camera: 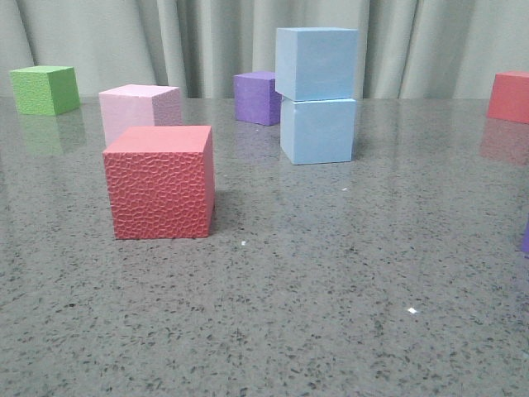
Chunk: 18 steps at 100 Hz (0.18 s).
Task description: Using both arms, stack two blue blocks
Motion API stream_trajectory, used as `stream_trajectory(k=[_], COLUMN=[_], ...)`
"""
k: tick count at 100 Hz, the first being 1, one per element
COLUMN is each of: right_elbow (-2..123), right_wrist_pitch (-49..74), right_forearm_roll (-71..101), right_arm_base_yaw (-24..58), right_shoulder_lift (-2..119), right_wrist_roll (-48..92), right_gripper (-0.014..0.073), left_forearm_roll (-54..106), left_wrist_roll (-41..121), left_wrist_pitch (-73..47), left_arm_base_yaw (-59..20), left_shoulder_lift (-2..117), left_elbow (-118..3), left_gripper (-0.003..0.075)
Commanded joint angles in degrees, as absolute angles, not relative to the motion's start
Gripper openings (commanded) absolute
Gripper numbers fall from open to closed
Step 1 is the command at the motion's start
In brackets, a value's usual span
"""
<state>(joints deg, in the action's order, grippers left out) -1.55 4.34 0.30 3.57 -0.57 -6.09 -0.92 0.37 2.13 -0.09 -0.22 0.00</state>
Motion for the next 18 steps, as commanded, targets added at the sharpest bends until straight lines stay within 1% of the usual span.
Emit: stream_trajectory(k=[1,18], right_elbow=[-0.58,-0.58], right_wrist_pitch=[-0.79,-0.79], right_forearm_roll=[0.00,0.00], right_arm_base_yaw=[3.30,3.30], right_shoulder_lift=[-2.03,-2.03], right_wrist_roll=[-5.59,-5.59], right_gripper=[-0.0122,-0.0122], left_forearm_roll=[-0.92,-0.92], left_wrist_roll=[0.00,0.00], left_wrist_pitch=[6.59,6.59], left_arm_base_yaw=[0.00,0.00], left_shoulder_lift=[-2.04,-2.04], left_elbow=[2.41,2.41], left_gripper=[-0.0019,-0.0019])
